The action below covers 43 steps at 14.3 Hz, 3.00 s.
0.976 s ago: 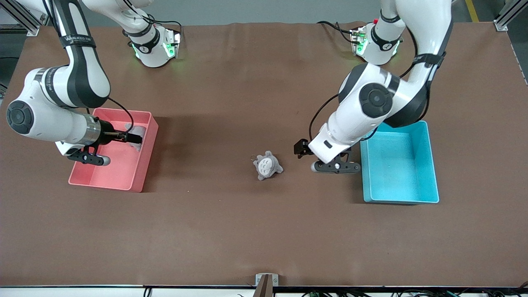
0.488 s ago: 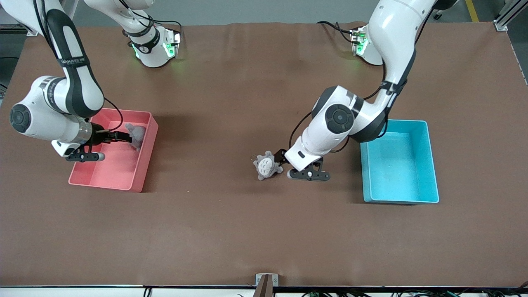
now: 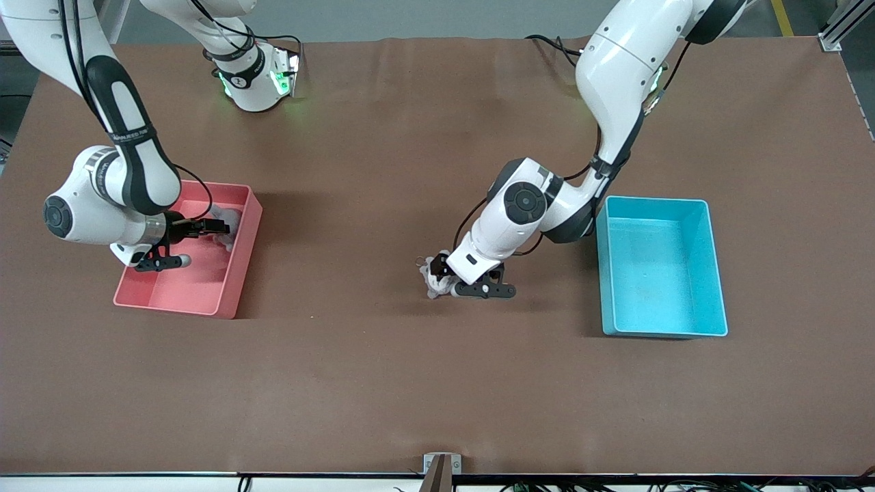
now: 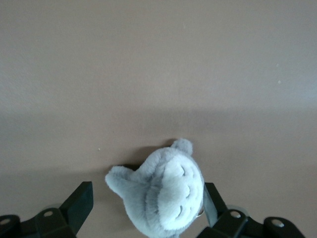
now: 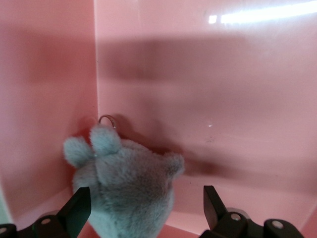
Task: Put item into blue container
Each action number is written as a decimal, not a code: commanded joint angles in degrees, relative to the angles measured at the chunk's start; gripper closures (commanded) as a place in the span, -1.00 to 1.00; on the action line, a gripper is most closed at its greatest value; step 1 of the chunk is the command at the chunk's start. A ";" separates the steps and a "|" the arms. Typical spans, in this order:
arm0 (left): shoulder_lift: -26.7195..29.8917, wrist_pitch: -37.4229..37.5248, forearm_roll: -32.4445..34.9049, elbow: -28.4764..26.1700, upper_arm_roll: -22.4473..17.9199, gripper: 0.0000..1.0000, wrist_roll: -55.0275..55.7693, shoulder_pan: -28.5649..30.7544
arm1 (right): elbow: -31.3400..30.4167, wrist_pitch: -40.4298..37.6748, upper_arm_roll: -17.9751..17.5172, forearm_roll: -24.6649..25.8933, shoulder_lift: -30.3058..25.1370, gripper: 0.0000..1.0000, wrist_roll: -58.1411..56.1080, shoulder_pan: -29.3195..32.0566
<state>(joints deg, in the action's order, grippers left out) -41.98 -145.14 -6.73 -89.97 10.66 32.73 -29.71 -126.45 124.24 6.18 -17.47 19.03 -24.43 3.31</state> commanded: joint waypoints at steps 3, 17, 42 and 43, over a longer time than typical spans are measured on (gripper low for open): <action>-1.35 -0.41 -1.01 0.94 -0.38 -0.96 0.75 -0.96 | -1.96 -0.22 -1.08 -4.24 0.48 -1.00 -1.94 1.26; -3.99 -1.64 -2.77 1.90 -0.29 -0.14 0.67 -3.42 | 2.51 -6.89 -0.91 -4.42 4.88 0.78 -1.85 2.76; 30.53 44.50 12.26 -7.56 -0.99 0.96 -24.36 11.24 | 33.63 -23.55 -0.90 -10.04 7.94 0.98 60.25 -25.60; 33.07 44.42 12.26 -10.20 -0.73 0.96 -26.30 14.12 | 34.59 -19.86 -0.90 -10.22 9.78 0.98 65.33 -28.68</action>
<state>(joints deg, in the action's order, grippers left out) -15.74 -99.96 4.04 -92.15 9.38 10.18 -19.02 -93.67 99.52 4.48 -26.34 25.62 32.72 -19.76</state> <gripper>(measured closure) 0.885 0.987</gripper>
